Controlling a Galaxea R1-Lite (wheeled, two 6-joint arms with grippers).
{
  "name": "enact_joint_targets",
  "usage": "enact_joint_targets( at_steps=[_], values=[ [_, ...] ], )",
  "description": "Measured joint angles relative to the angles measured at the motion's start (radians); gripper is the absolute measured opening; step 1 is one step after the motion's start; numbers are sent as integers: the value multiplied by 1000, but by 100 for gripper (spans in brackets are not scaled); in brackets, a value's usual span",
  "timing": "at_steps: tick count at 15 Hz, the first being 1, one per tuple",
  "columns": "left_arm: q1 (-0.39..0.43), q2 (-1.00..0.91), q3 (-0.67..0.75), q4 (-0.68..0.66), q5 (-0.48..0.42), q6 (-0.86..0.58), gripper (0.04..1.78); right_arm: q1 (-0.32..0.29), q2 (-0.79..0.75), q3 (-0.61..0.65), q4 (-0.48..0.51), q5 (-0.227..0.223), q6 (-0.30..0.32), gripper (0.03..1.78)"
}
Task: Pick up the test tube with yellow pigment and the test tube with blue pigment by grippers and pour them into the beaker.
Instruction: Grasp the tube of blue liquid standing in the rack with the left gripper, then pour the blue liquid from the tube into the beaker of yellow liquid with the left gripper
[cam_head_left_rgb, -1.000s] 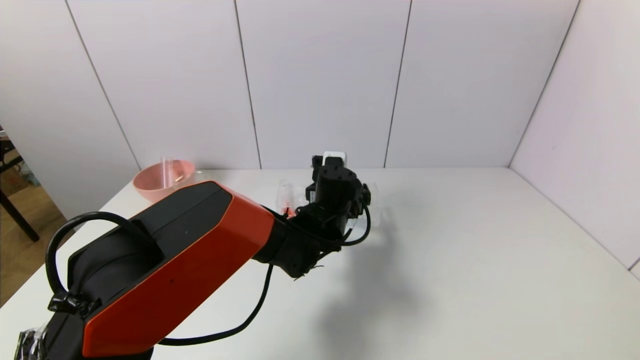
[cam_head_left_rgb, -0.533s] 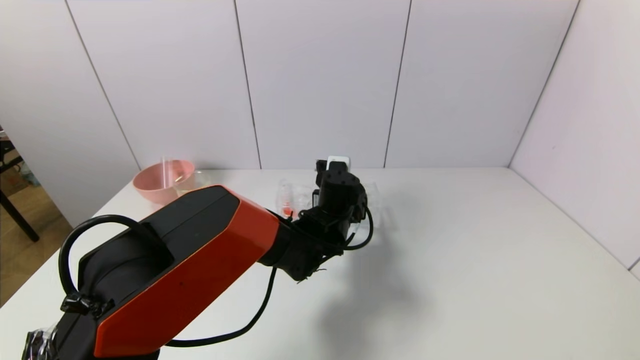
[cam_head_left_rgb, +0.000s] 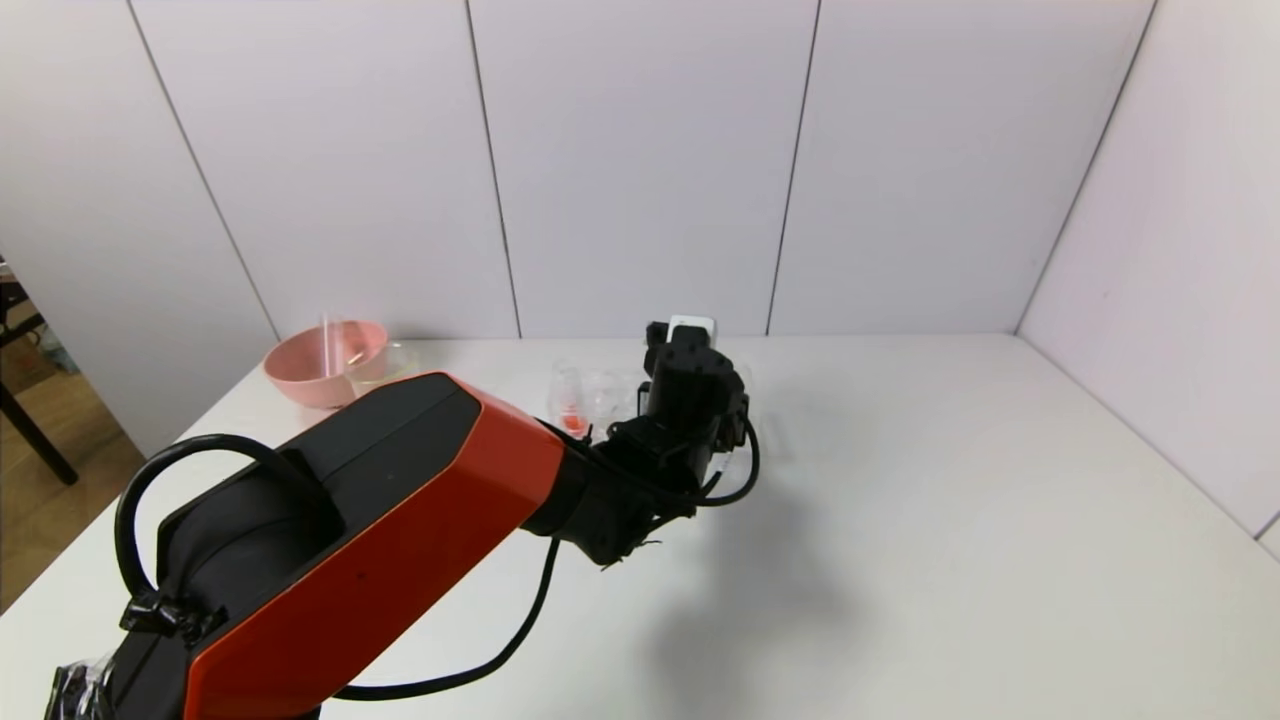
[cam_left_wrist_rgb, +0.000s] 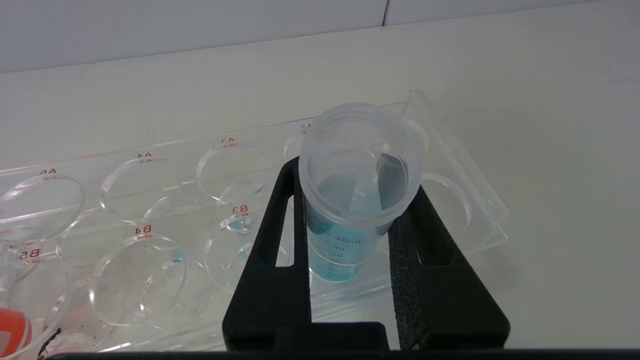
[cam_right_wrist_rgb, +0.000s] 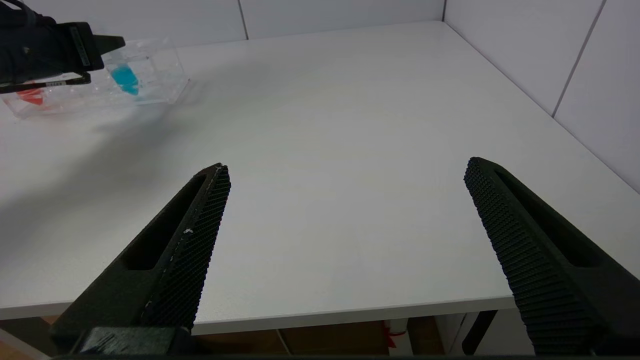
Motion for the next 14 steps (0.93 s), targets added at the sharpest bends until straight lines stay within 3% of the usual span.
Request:
enact_joint_targets(
  at_steps=[14],
  values=[
    [-23,-104,-60,129,23,71,46,0,0,0,0,0,0,171]
  ],
)
